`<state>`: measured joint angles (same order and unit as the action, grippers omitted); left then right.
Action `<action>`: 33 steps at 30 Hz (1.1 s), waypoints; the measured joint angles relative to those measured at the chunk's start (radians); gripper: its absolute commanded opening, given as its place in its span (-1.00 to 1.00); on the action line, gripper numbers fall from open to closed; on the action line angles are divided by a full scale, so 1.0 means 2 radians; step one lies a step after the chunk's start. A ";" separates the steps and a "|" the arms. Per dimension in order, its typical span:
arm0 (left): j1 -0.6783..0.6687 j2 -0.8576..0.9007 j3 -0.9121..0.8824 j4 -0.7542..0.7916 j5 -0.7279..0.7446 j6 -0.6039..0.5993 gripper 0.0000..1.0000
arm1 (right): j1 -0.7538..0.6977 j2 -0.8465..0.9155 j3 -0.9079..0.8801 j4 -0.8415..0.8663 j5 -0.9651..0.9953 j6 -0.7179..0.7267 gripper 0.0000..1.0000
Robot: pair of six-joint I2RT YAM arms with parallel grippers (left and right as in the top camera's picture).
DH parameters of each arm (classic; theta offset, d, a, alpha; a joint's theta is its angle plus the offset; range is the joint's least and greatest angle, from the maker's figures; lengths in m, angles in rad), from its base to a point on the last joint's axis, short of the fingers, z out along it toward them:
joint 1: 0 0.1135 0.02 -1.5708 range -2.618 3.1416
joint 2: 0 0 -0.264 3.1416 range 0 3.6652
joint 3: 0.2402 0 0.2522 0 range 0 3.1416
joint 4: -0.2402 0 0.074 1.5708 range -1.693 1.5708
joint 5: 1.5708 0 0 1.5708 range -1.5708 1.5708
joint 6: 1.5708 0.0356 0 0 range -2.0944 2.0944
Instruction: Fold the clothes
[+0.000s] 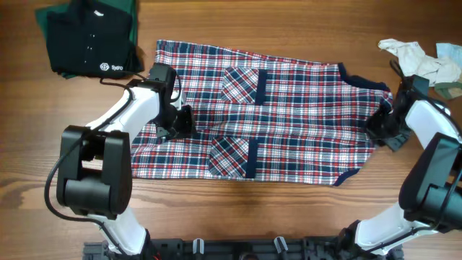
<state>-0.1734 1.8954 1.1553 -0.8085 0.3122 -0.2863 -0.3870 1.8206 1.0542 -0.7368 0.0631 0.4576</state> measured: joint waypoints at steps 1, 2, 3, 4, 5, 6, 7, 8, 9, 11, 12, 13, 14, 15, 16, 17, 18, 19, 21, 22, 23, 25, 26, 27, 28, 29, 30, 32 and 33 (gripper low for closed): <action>0.000 0.000 0.000 0.001 0.000 0.000 -0.07 | 0.000 0.002 0.002 -0.004 0.013 -0.001 0.42; 0.000 0.000 0.000 0.001 0.000 0.001 0.00 | 0.000 0.004 0.007 -0.010 0.019 0.000 0.82; 0.000 0.000 0.001 0.002 0.000 0.000 0.09 | -0.001 0.006 0.013 -0.016 0.021 -0.001 0.99; -0.001 0.000 0.002 0.005 0.000 0.002 0.16 | -0.001 0.007 0.021 -0.022 0.024 -0.005 0.99; -0.001 0.000 0.003 0.006 -0.001 0.003 0.24 | -0.003 0.009 0.032 -0.029 0.025 -0.006 0.99; -0.001 0.000 0.003 0.009 0.000 0.002 0.31 | -0.005 0.011 0.050 -0.037 0.025 -0.011 0.99; -0.001 0.000 0.004 0.012 0.000 0.003 0.35 | -0.006 0.011 0.067 -0.046 0.025 -0.012 0.99; -0.001 0.000 0.004 0.016 -0.001 0.003 0.38 | -0.006 0.012 0.084 -0.060 0.024 -0.012 1.00; -0.001 0.000 0.005 0.019 -0.002 0.004 0.43 | -0.006 0.012 0.101 -0.072 0.023 -0.012 1.00; -0.001 0.000 0.005 0.025 -0.008 0.004 0.51 | -0.006 0.012 0.137 -0.103 0.013 -0.014 0.99; -0.001 0.000 0.005 0.025 -0.008 0.005 0.53 | -0.006 0.012 0.148 -0.115 0.005 -0.016 1.00; -0.001 0.000 0.005 0.023 -0.008 0.006 0.55 | -0.006 0.011 0.156 -0.126 -0.005 -0.020 0.99; -0.001 0.000 0.006 0.018 -0.008 0.006 0.56 | -0.006 0.009 0.160 -0.136 -0.018 -0.024 0.99; -0.001 0.000 0.007 0.008 -0.009 0.006 0.56 | -0.006 0.004 0.161 -0.149 -0.031 -0.030 1.00; -0.001 0.000 0.007 -0.002 -0.011 0.006 0.58 | -0.006 -0.001 0.161 -0.162 -0.039 -0.032 0.99; -0.001 0.000 0.008 -0.010 -0.012 0.006 0.61 | -0.006 -0.011 0.161 -0.175 -0.045 -0.034 0.99; -0.001 0.000 0.008 -0.017 -0.013 0.006 0.64 | -0.006 -0.022 0.161 -0.185 -0.049 -0.035 0.99; -0.001 0.000 0.008 -0.022 -0.014 0.006 0.68 | -0.006 -0.041 0.161 -0.196 -0.054 -0.035 1.00; -0.001 -0.001 0.008 -0.024 -0.014 0.006 0.72 | -0.006 -0.078 0.161 -0.208 -0.058 -0.034 0.99; -0.001 -0.003 0.008 -0.027 -0.015 0.006 0.73 | -0.006 -0.095 0.161 -0.213 -0.060 -0.032 0.99; 0.000 -0.007 0.008 -0.031 -0.017 0.006 0.74 | -0.006 -0.110 0.161 -0.217 -0.061 -0.030 0.99; 0.003 -0.029 0.008 -0.044 -0.019 0.006 0.77 | -0.006 -0.145 0.158 -0.228 -0.062 -0.025 1.00; 0.005 -0.044 0.008 -0.052 -0.020 0.006 0.79 | -0.005 -0.156 0.153 -0.230 -0.062 -0.025 0.99; 0.006 -0.064 0.008 -0.063 -0.024 0.006 0.81 | -0.003 -0.171 0.139 -0.233 -0.062 -0.021 0.99; 0.007 -0.087 0.009 -0.077 -0.030 0.006 0.83 | -0.001 -0.184 0.125 -0.237 -0.063 -0.018 1.00; 0.008 -0.114 0.011 -0.091 -0.036 0.005 0.84 | 0.003 -0.200 0.105 -0.237 -0.066 -0.016 0.99; 0.008 -0.135 0.014 -0.106 -0.042 0.003 0.85 | 0.005 -0.212 0.088 -0.237 -0.070 -0.015 1.00; 0.008 -0.179 0.017 -0.146 -0.054 -0.009 0.86 | 0.012 -0.235 0.047 -0.235 -0.090 -0.014 1.00; 0.008 -0.183 0.018 -0.157 -0.054 -0.013 0.86 | 0.014 -0.241 0.038 -0.233 -0.096 -0.013 1.00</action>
<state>-0.1566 1.5284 1.1919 -1.1221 0.2043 -0.3126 -0.3580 1.3392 1.1301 -1.2026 -0.1280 0.4309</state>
